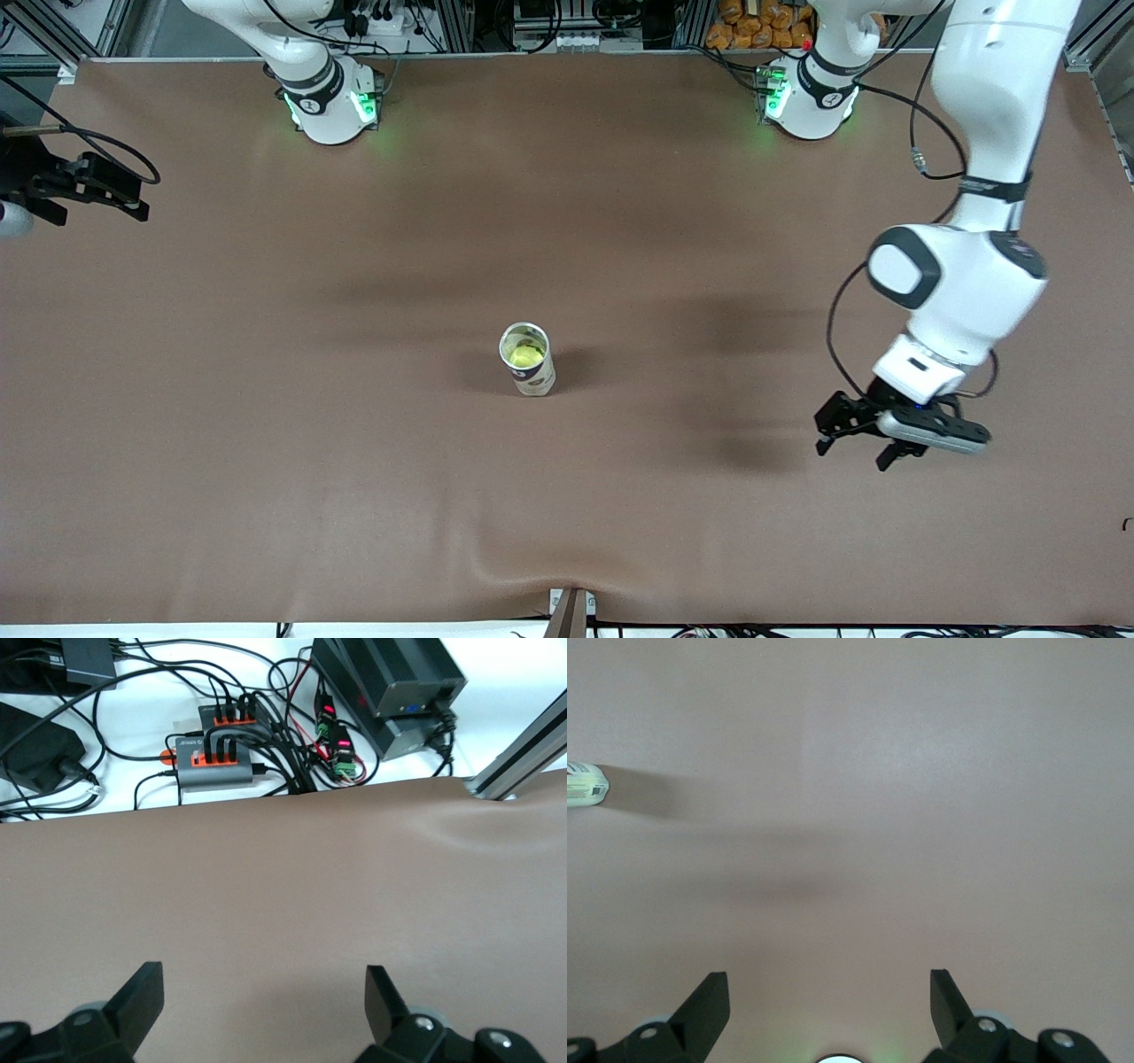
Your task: Insert tennis ball vertically with right arm
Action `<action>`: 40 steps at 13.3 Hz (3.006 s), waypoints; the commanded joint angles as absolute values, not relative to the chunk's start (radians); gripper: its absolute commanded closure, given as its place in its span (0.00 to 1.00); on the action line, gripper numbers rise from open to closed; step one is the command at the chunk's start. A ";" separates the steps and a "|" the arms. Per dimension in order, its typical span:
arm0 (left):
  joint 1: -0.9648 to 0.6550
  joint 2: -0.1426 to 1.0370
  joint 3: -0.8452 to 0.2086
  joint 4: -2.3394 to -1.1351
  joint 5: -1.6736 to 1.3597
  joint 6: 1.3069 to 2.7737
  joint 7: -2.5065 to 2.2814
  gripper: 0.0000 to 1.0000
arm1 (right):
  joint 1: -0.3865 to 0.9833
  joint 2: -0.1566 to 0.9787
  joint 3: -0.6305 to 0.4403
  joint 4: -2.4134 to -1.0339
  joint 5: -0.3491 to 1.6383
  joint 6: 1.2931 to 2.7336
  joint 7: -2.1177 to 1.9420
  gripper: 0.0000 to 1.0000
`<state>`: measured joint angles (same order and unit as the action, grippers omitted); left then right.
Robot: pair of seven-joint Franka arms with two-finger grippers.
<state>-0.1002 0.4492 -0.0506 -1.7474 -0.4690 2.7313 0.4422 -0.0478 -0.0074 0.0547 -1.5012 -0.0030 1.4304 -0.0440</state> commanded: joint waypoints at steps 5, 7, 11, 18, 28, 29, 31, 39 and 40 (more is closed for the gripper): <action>-0.103 0.394 0.012 -1.496 -0.150 2.286 0.371 0.00 | -0.061 -0.015 0.067 -1.494 -0.003 1.428 -0.041 0.00; -0.101 0.371 0.014 -1.461 -0.126 2.167 0.371 0.00 | -0.061 -0.015 0.067 -1.494 0.000 1.428 -0.041 0.00; -0.112 0.328 0.009 -1.382 -0.003 1.907 0.350 0.00 | -0.061 -0.015 0.067 -1.494 0.003 1.430 -0.041 0.00; -0.100 0.141 0.014 -1.387 0.104 1.737 0.322 0.00 | -0.064 -0.015 0.067 -1.496 0.006 1.430 -0.041 0.00; -0.048 0.017 0.014 -1.446 0.018 1.631 0.224 0.00 | -0.064 -0.015 0.066 -1.496 0.006 1.427 -0.041 0.00; -0.049 -0.009 0.011 -1.480 0.017 1.631 0.181 0.00 | -0.064 -0.015 0.066 -1.496 0.006 1.428 -0.043 0.00; -0.057 -0.057 0.003 -1.537 0.005 1.632 0.137 0.00 | -0.061 -0.015 0.067 -1.496 0.006 1.427 -0.041 0.00; -0.077 -0.173 -0.077 -1.693 -0.031 1.612 -0.014 0.00 | -0.064 -0.015 0.067 -1.496 0.008 1.422 -0.041 0.00; -0.089 -0.187 -0.077 -1.719 -0.032 1.620 -0.026 0.00 | -0.063 -0.015 0.067 -1.496 0.008 1.424 -0.041 0.00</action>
<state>-0.0726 -0.1354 -0.0801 -1.6613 -0.0257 1.6162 -0.0014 -0.0478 -0.0074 0.0563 -1.4999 -0.0022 1.4311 -0.0440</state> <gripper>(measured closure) 0.000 0.000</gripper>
